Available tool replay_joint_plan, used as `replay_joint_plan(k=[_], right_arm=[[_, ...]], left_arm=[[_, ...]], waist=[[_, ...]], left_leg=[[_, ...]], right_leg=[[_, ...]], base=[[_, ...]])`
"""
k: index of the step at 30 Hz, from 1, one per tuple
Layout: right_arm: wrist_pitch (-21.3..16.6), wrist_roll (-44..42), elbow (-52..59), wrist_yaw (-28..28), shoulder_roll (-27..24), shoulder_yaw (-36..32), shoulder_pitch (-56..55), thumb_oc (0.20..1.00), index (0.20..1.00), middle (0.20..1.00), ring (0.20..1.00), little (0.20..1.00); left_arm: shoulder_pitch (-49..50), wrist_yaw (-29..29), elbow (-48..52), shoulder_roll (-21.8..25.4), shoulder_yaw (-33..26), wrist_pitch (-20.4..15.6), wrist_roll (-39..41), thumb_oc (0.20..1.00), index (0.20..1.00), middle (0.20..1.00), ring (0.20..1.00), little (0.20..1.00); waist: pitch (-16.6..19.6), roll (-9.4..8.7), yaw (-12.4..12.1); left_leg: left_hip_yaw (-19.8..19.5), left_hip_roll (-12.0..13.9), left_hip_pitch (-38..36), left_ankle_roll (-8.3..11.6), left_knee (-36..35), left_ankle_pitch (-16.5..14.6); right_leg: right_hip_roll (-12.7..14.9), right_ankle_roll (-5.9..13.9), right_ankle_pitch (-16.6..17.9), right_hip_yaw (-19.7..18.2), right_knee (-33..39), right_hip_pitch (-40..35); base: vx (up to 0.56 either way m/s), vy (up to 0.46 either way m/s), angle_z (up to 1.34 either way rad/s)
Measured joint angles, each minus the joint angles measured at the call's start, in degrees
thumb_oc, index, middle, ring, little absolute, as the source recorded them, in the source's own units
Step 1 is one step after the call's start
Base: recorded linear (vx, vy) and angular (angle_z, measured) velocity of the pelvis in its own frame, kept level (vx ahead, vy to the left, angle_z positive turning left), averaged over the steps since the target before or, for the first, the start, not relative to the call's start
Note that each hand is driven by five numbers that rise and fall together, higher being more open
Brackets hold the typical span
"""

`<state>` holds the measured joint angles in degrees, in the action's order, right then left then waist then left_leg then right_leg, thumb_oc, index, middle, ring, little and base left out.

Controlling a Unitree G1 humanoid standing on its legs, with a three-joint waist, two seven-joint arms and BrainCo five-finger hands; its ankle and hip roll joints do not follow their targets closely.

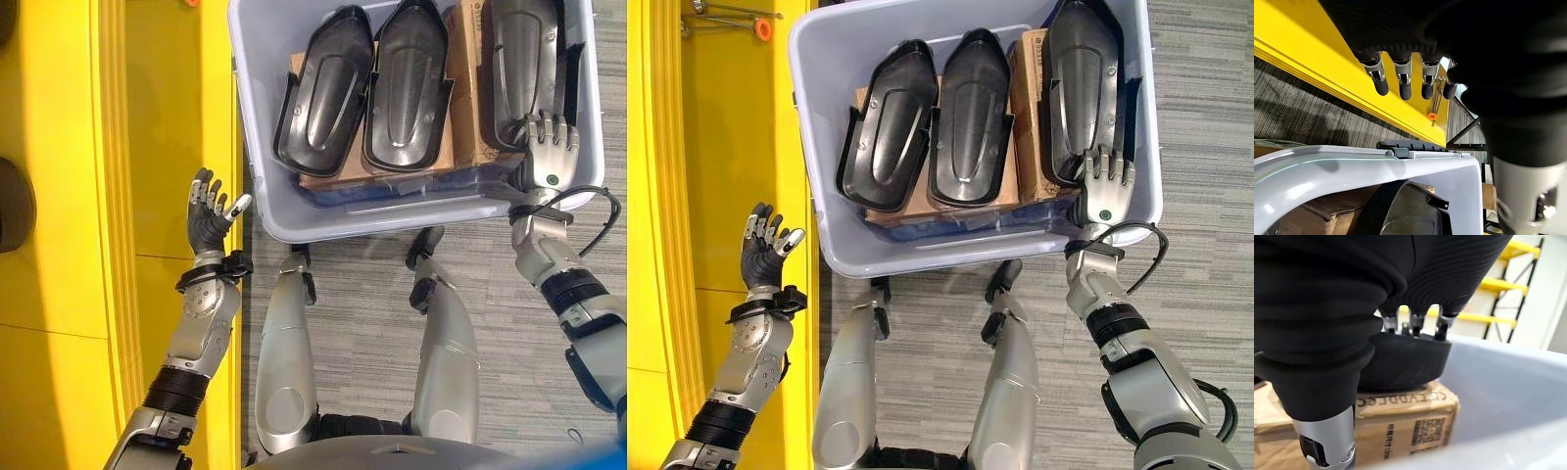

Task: Move parts from the plastic box to the shelf.

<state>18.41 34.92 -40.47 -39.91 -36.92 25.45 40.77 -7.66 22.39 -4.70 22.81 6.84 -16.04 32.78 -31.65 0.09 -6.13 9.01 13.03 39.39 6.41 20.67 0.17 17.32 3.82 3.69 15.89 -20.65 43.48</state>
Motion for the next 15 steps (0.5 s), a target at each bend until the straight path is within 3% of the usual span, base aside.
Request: replay_joint_plan(k=[4, 8, 11, 15], right_arm=[[-1.73, -2.08, 0.01, -0.67, -0.28, -0.19, 0.1, 1.0, 1.0, 1.0, 1.0, 1.0], [-5.94, -7.81, 0.31, -0.7, -0.13, -3.11, -0.06, 1.0, 1.0, 1.0, 1.0, 1.0], [-7.02, -8.73, 6.58, 1.96, -0.09, -6.41, -3.17, 1.0, 1.0, 1.0, 1.0, 1.0], [-5.99, -8.04, 12.7, 7.84, 0.75, -5.31, -5.68, 1.0, 1.0, 1.0, 1.0, 1.0]], left_arm=[[-0.14, -0.57, -0.12, 0.0, -0.01, -0.52, 0.36, 1.0, 1.0, 1.0, 1.0, 1.0], [-0.14, -1.4, -0.1, 0.14, -0.05, -0.59, 0.4, 1.0, 1.0, 1.0, 1.0, 1.0], [0.3, -1.34, 0.17, 0.09, -0.32, -0.59, 0.46, 1.0, 1.0, 1.0, 1.0, 1.0], [0.39, -1.79, 1.49, -0.86, -1.4, -0.49, 0.52, 1.0, 1.0, 1.0, 1.0, 1.0]], waist=[[0.06, 0.02, 0.53], [0.19, 0.12, 0.77], [0.59, 0.95, 0.73], [0.61, 1.13, 1.15]], left_leg=[[-0.08, -0.01, 0.8, -0.3, 1.08, -0.41], [0.13, -0.11, 0.83, -0.34, 1.72, -0.89], [0.23, -0.08, 1.38, -0.69, 2.59, -1.19], [0.57, 0.2, 1.17, -0.78, 3.02, -1.61]], right_leg=[[0.16, -0.01, 0.0, 0.0, -0.2, 0.33], [0.29, -0.01, 0.01, -0.37, -0.29, 0.45], [0.01, -0.11, 0.07, -0.89, -0.51, 1.11], [-0.17, -1.03, 0.03, -0.97, -1.64, 1.17]], base=[[0.0, 0.0, 0.0], [0.0, 0.03, -0.03], [0.01, 0.036, -0.04], [0.0, 0.007, -0.01]])
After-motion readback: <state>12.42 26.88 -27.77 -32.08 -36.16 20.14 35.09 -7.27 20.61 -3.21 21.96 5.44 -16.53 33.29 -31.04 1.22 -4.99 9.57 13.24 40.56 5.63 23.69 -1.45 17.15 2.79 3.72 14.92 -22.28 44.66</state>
